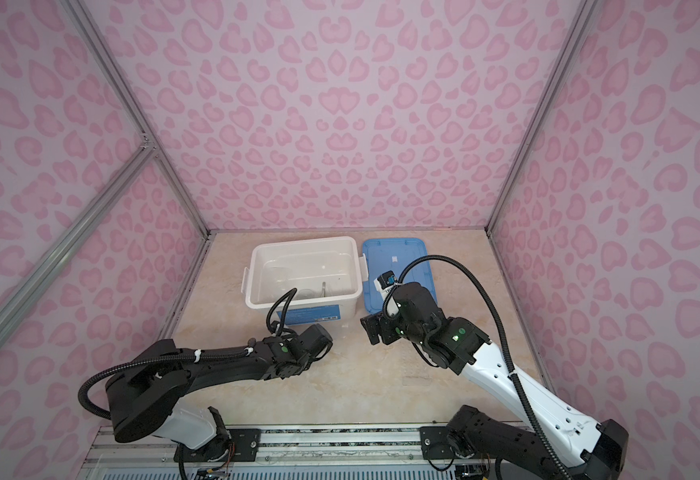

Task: Organize the chemistry lab equipment
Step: 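Lower the left gripper onto the second clear dropper and close on it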

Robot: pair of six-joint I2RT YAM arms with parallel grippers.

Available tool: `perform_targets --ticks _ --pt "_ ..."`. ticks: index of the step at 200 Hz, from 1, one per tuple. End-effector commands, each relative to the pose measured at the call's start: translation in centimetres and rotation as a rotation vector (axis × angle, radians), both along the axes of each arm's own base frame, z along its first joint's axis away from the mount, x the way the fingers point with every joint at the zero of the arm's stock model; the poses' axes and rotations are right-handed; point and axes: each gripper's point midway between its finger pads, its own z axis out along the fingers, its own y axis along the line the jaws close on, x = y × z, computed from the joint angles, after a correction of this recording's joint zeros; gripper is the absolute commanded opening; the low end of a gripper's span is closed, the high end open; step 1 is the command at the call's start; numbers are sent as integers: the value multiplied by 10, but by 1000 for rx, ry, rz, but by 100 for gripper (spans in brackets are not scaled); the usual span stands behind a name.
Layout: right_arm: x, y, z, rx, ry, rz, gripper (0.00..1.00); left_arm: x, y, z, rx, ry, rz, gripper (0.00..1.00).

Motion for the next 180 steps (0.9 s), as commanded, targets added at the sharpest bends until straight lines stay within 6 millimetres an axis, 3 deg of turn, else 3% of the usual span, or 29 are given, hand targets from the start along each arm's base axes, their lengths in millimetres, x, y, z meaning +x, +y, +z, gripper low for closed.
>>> perform_targets --ticks 1,19,66,121,180 --pt "2 -1 1 -3 -18 -3 96 7 -3 4 1 -31 5 29" --pt "3 -1 1 -3 -20 -4 96 9 -2 4 29 -33 6 29" --pt "2 -2 0 -10 -20 -4 96 1 -7 -19 16 33 4 26" --pt "3 -4 3 -9 -29 -7 96 -2 -6 -15 29 40 -9 3" --pt "4 -2 5 -1 -33 -5 96 -10 -1 8 5 7 -35 3"
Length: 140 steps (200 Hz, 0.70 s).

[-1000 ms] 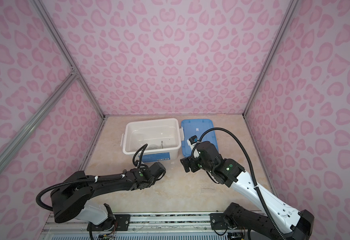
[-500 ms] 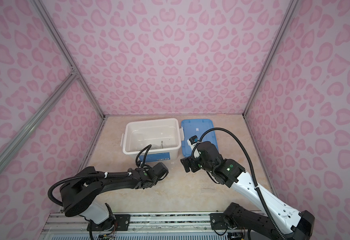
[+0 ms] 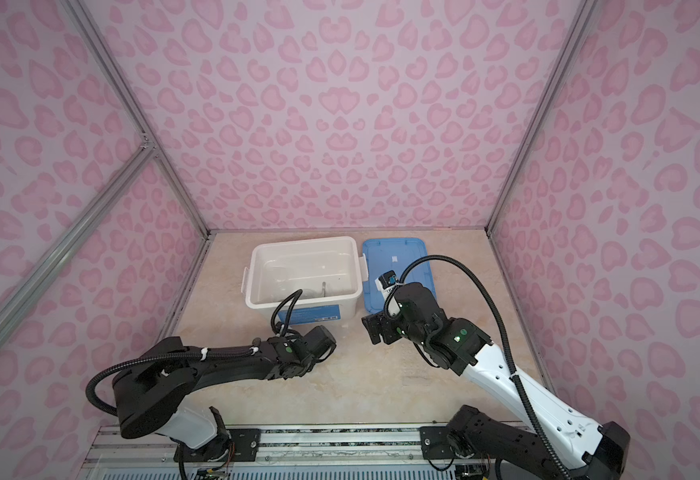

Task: Organize the chemistry lab equipment
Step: 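Lower the left gripper onto the second clear dropper and close on it, then carry the dropper over the bin with left gripper while right moves above bin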

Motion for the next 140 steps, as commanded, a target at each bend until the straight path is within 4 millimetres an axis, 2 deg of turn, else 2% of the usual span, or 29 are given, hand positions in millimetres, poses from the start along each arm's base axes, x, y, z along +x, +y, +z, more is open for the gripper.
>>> perform_targets --ticks 1,24,51,75,98,140 --pt "3 1 5 7 -21 1 96 -5 9 7 13 -9 -2 3" --pt "3 1 4 8 -21 -1 96 -10 7 18 -15 -24 -21 3" --pt "4 0 11 32 -31 -7 96 -25 15 20 -26 -12 -26 3" --pt "7 0 21 84 -42 -4 96 -32 25 38 -3 -65 -25 3" --pt "12 0 32 130 -42 3 96 -23 31 78 42 -172 -67 3" --pt "28 -5 61 235 -37 -3 96 0 23 179 101 -432 -213 3"
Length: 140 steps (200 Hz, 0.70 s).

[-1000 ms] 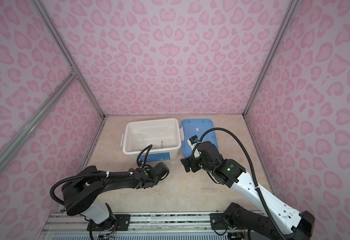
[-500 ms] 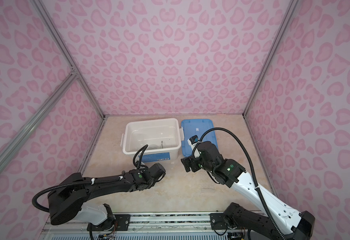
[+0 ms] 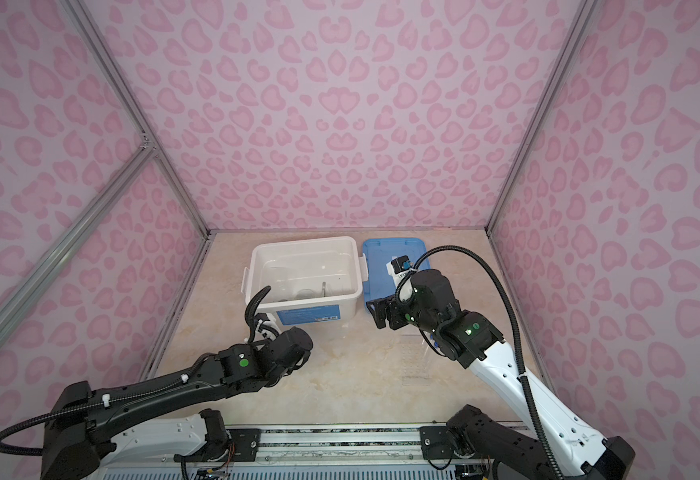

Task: Organize the chemistry lab equipment
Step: 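Carry the dropper over the bin with left gripper while right moves above bin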

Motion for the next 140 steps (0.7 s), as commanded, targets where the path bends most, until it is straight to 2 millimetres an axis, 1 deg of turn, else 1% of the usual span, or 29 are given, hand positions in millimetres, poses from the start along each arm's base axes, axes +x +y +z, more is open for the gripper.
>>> perform_targets --ticks 1,13,26,35,52,68,79,105,109,112,140 --pt "4 8 18 84 -5 41 96 15 9 50 152 -175 -59 3" --pt "9 7 26 100 -6 41 96 21 1 79 168 -242 -108 3" --pt "15 8 35 121 -5 38 96 27 -13 110 182 -313 -179 3" --pt "18 10 42 146 -8 44 95 30 -18 125 193 -337 -203 3" --pt "23 13 54 183 -21 51 95 44 -28 145 201 -363 -262 3" --pt "29 14 60 181 -24 46 95 62 -39 147 150 -326 -331 3" --pt "35 13 61 174 -16 35 95 73 -47 150 122 -325 -368 3" --pt "48 14 65 167 -21 28 95 101 -54 158 167 -320 -385 3" --pt "50 14 65 165 -20 27 95 105 -53 153 177 -301 -385 3" --pt "51 13 66 163 -20 26 95 109 -55 160 166 -305 -384 2" --pt "66 17 65 164 -11 29 95 140 -75 155 94 -272 -448 3"
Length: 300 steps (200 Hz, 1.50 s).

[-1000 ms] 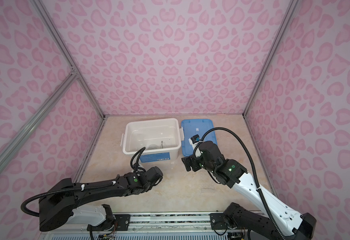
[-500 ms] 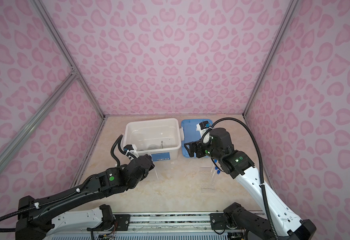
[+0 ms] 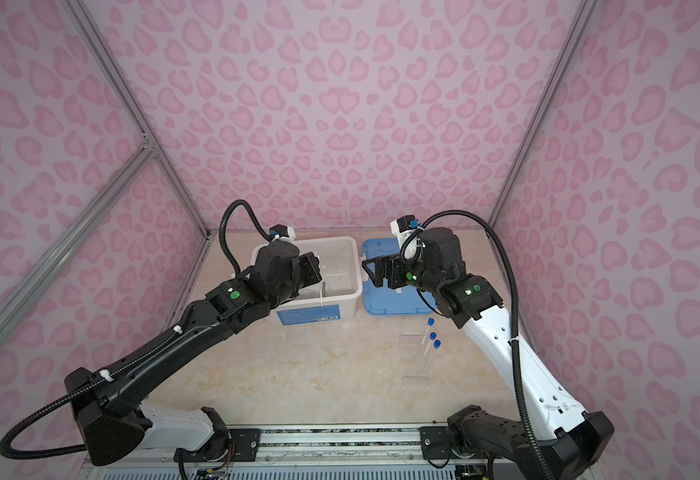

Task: Organize the chemistry lab equipment
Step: 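Carry the dropper over the bin with left gripper while right moves above bin, then lower the held dropper into the bin and open the left gripper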

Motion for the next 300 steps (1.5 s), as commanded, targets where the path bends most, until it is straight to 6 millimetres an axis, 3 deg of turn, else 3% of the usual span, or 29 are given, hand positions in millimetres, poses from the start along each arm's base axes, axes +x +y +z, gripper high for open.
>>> perform_targets --ticks 1,20,60,116,169,215,300 --pt "9 5 0 5 -3 19 95 14 -24 -3 -27 27 -119 3" --pt "19 7 -5 -5 9 20 95 32 -35 -9 -19 41 -131 3" --pt "41 10 -18 -39 38 14 95 69 -54 -50 37 123 -115 3" --pt "57 14 -44 -108 78 31 94 101 -56 -120 72 223 -47 3" --pt "63 14 -62 -139 103 31 94 105 -66 -164 33 300 -36 3" --pt "62 15 -77 -164 131 47 93 108 -69 -189 17 326 -16 2" --pt "60 13 -86 -182 144 47 93 104 -75 -236 17 381 -43 3"
